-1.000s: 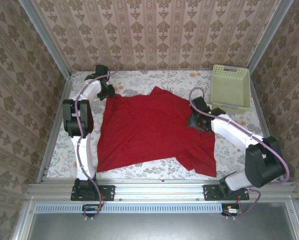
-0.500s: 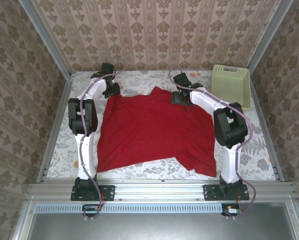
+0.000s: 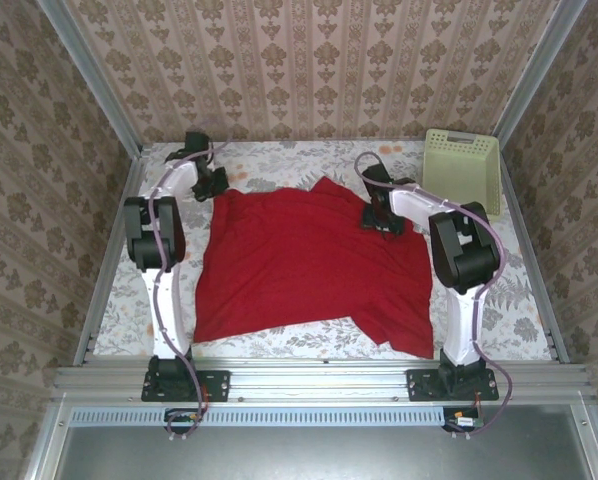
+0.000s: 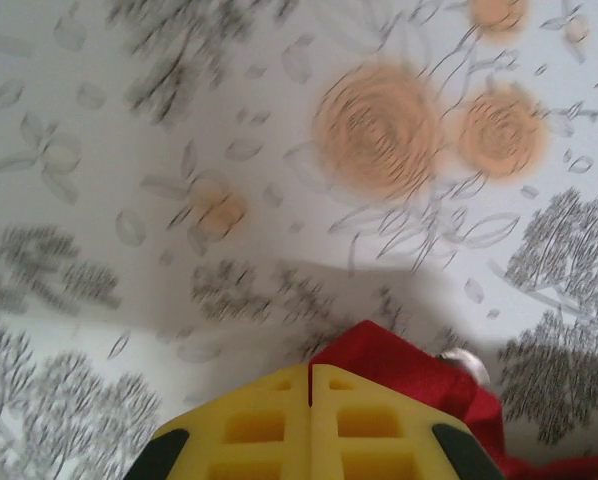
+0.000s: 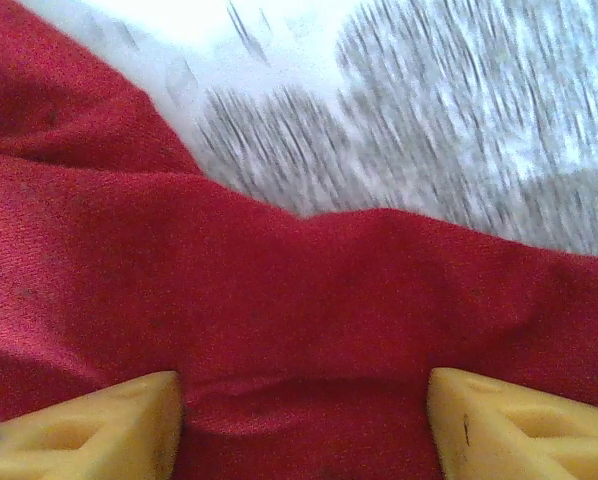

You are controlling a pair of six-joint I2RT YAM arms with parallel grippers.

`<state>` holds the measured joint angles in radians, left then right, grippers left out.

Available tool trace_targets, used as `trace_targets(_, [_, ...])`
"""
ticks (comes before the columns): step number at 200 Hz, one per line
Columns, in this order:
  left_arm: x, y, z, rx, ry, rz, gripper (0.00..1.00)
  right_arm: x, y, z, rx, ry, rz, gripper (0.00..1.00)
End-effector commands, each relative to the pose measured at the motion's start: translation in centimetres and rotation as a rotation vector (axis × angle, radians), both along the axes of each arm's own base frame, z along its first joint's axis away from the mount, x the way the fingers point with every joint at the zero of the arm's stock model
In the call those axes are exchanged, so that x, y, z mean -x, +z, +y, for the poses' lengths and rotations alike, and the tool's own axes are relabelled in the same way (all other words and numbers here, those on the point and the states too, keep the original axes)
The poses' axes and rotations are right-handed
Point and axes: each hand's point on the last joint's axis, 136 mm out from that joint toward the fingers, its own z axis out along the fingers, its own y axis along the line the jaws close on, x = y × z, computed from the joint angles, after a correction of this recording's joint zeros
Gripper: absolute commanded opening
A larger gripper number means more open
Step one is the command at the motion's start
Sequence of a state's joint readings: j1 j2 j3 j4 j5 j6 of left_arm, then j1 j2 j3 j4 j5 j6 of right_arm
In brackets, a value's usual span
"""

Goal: Fold the inside-out t-shirt

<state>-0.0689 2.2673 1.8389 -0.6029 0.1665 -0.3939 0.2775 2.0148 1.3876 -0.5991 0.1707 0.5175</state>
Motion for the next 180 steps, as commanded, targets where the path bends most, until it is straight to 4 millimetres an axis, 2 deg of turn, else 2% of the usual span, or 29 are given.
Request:
trace_targets(1, [-0.1, 6.0, -0.7, 0.201, 0.062, -0.133, 0.0, 4.9, -0.6, -0.7, -0.04, -0.068, 0.074, 0.64])
trace_targets(21, [1.5, 8.2, -1.5, 0.3, 0.074, -0.186, 0.0, 8.0, -0.7, -0.2, -0.049, -0.057, 0.064, 0.63])
trace_targets(40, [3.7, 9.4, -2.1, 0.381, 0.082, -0.221, 0.0, 10.7, -0.2, 0.1, -0.009, -0.037, 0.052, 0.63])
trace_targets(55, [5.5, 10.3, -2.5, 0.471, 0.094, -0.265, 0.0, 12.0, 0.6, 0.0, 0.025, -0.019, 0.032, 0.63])
trace_targets(69, [7.1, 11.1, -3.1, 0.555, 0.087, -0.295, 0.0, 12.0, 1.9, -0.1, 0.028, -0.002, -0.011, 0.63])
trace_targets(86, [9.1, 10.9, -3.8, 0.589, 0.086, -0.294, 0.0, 10.4, 4.9, -0.2, 0.042, 0.025, -0.11, 0.65])
trace_targets(103, [10.7, 10.6, -4.1, 0.587, 0.077, -0.294, 0.0, 7.6, 8.1, 0.8, 0.032, 0.082, -0.213, 0.67])
trace_targets(122, [12.2, 9.8, -3.9, 0.569, 0.082, -0.286, 0.0, 4.1, 10.1, 2.3, 0.002, 0.127, -0.266, 0.68])
trace_targets(147, [13.7, 9.5, -4.0, 0.569, 0.073, -0.292, 0.0, -0.6, 10.2, 4.8, -0.036, 0.179, -0.259, 0.66])
trace_targets(180, [15.4, 9.6, -3.8, 0.575, 0.079, -0.314, 0.0, -5.5, 7.4, 7.2, -0.041, 0.217, -0.192, 0.62])
